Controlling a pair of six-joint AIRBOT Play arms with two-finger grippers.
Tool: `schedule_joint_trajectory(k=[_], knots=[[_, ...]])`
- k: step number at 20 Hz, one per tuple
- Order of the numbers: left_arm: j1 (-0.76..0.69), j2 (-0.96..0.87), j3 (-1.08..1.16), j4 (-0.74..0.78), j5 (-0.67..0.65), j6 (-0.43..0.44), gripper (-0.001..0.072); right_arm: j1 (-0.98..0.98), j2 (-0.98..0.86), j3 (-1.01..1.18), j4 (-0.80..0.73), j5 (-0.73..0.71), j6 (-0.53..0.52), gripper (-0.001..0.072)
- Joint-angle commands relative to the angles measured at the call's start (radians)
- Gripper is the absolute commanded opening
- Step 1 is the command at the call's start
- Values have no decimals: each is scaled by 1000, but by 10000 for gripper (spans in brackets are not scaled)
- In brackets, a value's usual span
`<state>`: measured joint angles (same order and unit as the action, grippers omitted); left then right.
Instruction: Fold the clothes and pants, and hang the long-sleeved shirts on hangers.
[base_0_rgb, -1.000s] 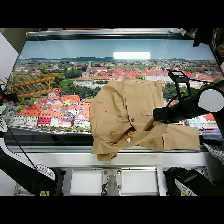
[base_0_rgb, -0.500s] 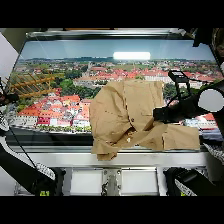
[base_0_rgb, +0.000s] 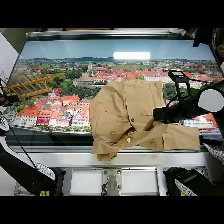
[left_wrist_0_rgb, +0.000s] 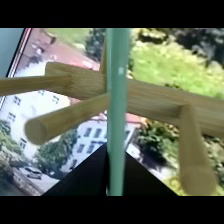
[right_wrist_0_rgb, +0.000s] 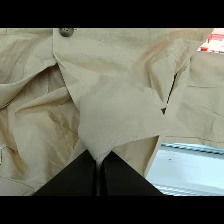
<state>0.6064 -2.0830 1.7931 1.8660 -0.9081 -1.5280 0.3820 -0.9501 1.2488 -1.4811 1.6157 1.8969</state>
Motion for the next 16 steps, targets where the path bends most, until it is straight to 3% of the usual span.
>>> schedule_joint_trajectory(k=[1, 10, 13, 16], knots=[[-11, 51, 1, 0, -29, 2, 12, 0, 0, 0, 0, 0, 0, 17], [-110, 413, 0, -45, -119, 38, 12, 0, 0, 0, 0, 0, 0, 17], [-196, 534, 0, -259, -166, 192, 12, 0, 0, 0, 0, 0, 0, 17], [-309, 650, -1, -512, -319, 440, 13, 0, 0, 0, 0, 0, 0, 17]])
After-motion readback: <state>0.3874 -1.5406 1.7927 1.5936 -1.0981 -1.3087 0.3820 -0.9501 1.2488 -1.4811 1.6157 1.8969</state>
